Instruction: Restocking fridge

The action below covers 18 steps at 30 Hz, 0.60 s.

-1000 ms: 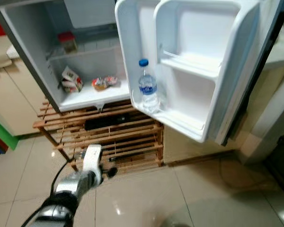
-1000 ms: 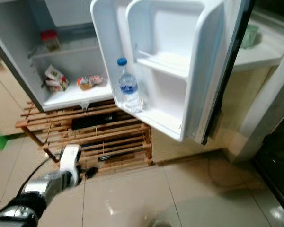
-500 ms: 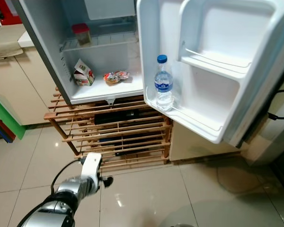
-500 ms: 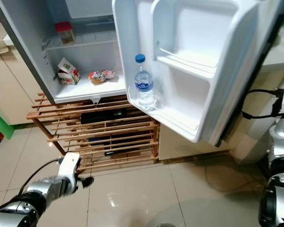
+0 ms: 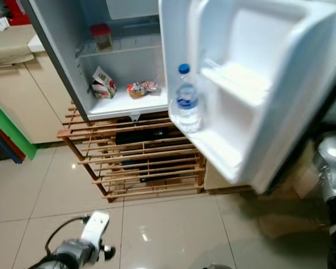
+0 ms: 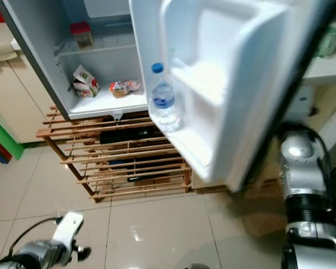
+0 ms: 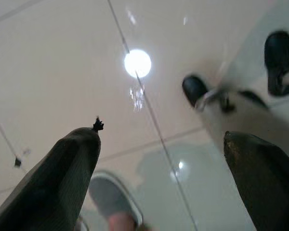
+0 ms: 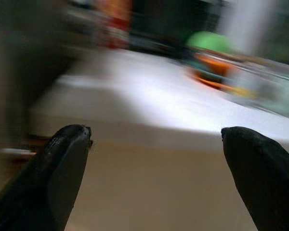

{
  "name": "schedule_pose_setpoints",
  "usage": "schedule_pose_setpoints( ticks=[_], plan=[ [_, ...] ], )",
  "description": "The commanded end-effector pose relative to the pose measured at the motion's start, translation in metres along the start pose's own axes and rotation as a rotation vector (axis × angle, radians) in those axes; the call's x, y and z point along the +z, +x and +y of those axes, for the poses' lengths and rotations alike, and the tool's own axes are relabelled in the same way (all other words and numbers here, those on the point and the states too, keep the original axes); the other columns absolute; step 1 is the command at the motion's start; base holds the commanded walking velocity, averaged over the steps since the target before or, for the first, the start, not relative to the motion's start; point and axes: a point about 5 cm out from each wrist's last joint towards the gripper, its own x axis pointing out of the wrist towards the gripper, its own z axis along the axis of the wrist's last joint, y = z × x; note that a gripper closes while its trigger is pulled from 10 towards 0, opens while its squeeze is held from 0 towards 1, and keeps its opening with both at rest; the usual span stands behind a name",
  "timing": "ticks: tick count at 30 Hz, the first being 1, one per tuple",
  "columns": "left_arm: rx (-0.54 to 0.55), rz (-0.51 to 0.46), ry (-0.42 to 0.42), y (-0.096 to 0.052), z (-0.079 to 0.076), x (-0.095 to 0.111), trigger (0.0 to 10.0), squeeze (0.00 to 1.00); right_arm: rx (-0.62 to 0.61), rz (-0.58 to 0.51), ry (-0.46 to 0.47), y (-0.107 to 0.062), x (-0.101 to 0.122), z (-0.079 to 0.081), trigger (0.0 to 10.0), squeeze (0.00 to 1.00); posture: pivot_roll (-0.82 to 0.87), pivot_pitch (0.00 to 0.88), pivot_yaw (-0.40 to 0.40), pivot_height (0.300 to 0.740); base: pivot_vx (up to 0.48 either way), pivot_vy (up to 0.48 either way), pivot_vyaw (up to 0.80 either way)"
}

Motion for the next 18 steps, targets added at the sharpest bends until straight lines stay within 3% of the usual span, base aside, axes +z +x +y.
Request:
schedule_pose_setpoints(
  ticks=[1, 2, 3, 4, 8, 9, 13, 15, 16, 17, 18],
  plan=[
    [0.027, 0.006, 0.03, -0.001, 0.005, -0.002, 10.0, 0.0, 0.235, -0.048, 0.049, -0.009, 0.021, 0.033, 10.0, 0.0, -0.18, 0.0, 0.098, 0.74, 0.0, 0.0, 0.0],
    [0.02, 0.019, 0.042, 0.0, 0.003, -0.006, 10.0, 0.0, 0.343, -0.054, 0.1, -0.018, 0.027, 0.046, 10.0, 0.0, -0.18, 0.0, 0.098, 0.74, 0.0, 0.0, 0.0],
    [0.02, 0.019, 0.042, 0.0, 0.003, -0.006, 10.0, 0.0, 0.343, -0.054, 0.1, -0.018, 0.027, 0.046, 10.0, 0.0, -0.18, 0.0, 0.098, 0.74, 0.0, 0.0, 0.0],
    [0.007, 0.042, 0.062, 0.001, -0.001, -0.013, 10.0, 0.0, 0.485, -0.046, 0.167, -0.032, 0.034, 0.062, 10.0, 0.0, -0.19, 0.0, 0.1, 0.74, 0.0, 0.0, 0.0],
    [0.007, 0.038, 0.083, 0.001, -0.001, -0.012, 10.0, 0.0, 0.405, -0.004, 0.162, -0.031, 0.024, 0.049, 10.0, 0.0, -0.19, 0.0, 0.098, 0.74, 0.0, 0.0, 0.0],
    [0.039, -0.036, 0.085, -0.001, 0.005, 0.005, 10.0, 0.0, 0.223, 0.028, 0.146, -0.022, 0.011, 0.03, 10.0, 0.0, -0.19, 0.0, 0.097, 0.74, 0.0, 0.0, 0.0],
    [0.138, -0.314, 0.052, -0.013, 0.013, 0.066, 10.0, 0.0, -0.162, 0.117, 0.106, -0.02, -0.018, -0.003, 10.0, 0.0, -0.18, 0.0, 0.083, 0.74, 0.0, 0.0, 0.0],
    [0.146, -0.511, 0.049, -0.028, 0.014, 0.108, 10.0, 0.0, -0.272, 0.168, 0.101, -0.028, -0.035, -0.009, 10.0, 0.0, -0.17, 0.0, 0.078, 0.74, 0.0, 0.0, 0.0],
    [0.109, -0.676, 0.067, -0.039, 0.007, 0.131, 10.0, 0.0, -0.328, 0.213, 0.066, -0.038, -0.049, -0.006, 10.0, 0.0, -0.16, 0.0, 0.077, 0.74, 0.0, 0.0, 0.0],
    [0.109, -0.676, 0.067, -0.039, 0.007, 0.131, 10.0, 0.0, -0.328, 0.213, 0.066, -0.038, -0.049, -0.006, 10.0, 0.0, -0.16, 0.0, 0.077, 0.74, 0.0, 0.0, 0.0],
    [0.079, -0.764, 0.072, -0.046, 0.002, 0.144, 10.0, 0.0, -0.337, 0.225, 0.066, -0.041, -0.054, -0.002, 10.0, 0.0, -0.16, 0.0, 0.076, 0.74, 0.0, 0.0, 0.0]
  ],
)
